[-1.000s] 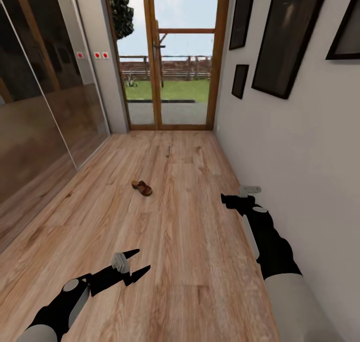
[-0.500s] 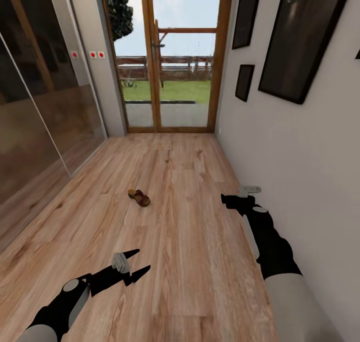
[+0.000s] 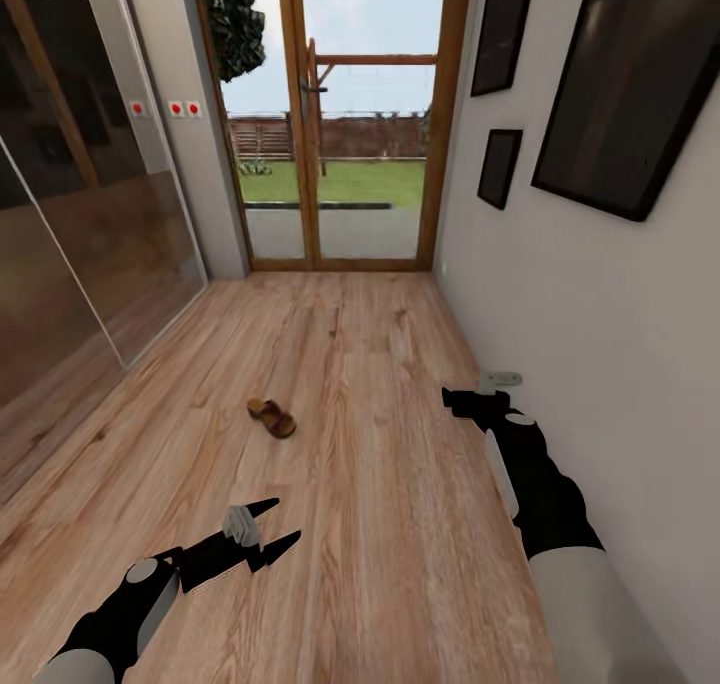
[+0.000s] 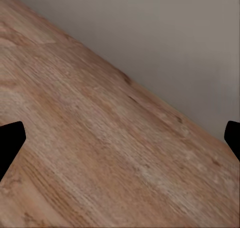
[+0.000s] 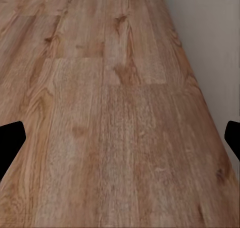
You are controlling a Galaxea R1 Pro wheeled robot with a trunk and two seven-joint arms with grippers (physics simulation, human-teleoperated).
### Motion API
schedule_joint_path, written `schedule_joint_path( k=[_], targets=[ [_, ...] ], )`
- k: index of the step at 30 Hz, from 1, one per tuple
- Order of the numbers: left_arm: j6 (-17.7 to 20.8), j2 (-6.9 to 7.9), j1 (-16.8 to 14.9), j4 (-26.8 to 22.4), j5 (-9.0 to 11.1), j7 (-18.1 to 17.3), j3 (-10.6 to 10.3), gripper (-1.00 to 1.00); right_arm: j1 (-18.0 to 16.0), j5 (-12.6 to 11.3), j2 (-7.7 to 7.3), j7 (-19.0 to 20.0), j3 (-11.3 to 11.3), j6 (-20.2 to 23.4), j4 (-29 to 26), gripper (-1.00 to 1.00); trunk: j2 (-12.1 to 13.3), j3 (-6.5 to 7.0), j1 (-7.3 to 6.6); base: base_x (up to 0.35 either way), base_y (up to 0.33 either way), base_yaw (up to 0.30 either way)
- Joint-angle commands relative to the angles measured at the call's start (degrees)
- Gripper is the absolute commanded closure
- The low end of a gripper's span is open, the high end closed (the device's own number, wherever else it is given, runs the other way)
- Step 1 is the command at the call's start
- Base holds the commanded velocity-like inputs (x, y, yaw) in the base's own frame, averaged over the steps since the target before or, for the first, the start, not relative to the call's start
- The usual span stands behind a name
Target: Pick up the two gym shoes and the two sandals from the corridor floor and place them onto the hallstand (shoe rack) in the corridor, making sure they are on the rack and not on the floor. Arrange them so the two gym shoes are next to each other and the two sandals are next to each other.
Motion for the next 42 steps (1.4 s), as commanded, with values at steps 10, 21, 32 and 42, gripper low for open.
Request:
schedule_joint_path(
  k=[10,21,32,42],
  targets=[
    [-0.3,0.0,0.0,0.1,0.1,-0.2,0.0,-1.0,0.0,0.4,0.05,0.1,-0.1,0.3,-0.1,-1.0,0.0,-0.05,0.03,0.349,0.0,0.0],
    [-0.3,0.0,0.0,0.1,0.1,-0.2,0.0,-1.0,0.0,0.4,0.05,0.0,-0.1,0.3,-0.1,-1.0,0.0,-0.05,0.03,0.349,0.0,0.0],
    [-0.3,0.0,0.0,0.1,0.1,-0.2,0.0,-1.0,0.0,0.4,0.05,0.1,-0.1,0.3,-0.1,-1.0,0.0,-0.05,0.03,0.349,0.0,0.0],
    [-0.3,0.0,0.0,0.1,0.1,-0.2,0.0,-1.0,0.0,0.4,0.05,0.1,-0.1,0.3,-0.1,-1.0,0.0,-0.05,0.03,0.349,-0.047,0.0]
  ],
)
